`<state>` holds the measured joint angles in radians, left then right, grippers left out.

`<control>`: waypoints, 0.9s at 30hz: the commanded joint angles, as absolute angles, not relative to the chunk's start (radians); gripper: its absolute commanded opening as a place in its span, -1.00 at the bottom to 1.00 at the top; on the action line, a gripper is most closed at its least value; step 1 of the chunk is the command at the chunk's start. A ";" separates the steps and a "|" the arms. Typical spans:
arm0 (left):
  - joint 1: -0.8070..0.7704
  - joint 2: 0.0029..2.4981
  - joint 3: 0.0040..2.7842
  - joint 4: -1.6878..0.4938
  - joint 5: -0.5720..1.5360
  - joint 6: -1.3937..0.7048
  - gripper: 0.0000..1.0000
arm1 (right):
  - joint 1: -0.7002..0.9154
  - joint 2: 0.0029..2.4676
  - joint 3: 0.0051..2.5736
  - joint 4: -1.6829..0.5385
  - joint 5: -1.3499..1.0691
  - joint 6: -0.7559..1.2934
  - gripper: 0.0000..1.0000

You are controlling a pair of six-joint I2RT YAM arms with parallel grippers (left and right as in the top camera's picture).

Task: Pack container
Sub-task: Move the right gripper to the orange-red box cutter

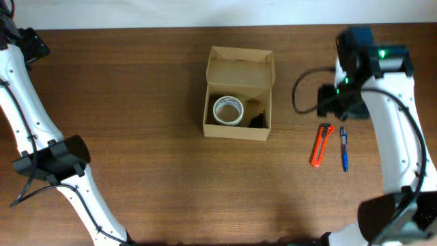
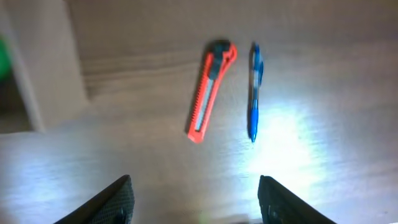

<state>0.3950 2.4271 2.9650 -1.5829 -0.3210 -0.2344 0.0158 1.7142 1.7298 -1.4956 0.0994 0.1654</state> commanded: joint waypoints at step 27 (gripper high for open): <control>0.396 2.408 2.960 -1.584 -0.317 -0.230 0.99 | -0.152 1.780 1.106 -0.930 -0.215 0.344 0.42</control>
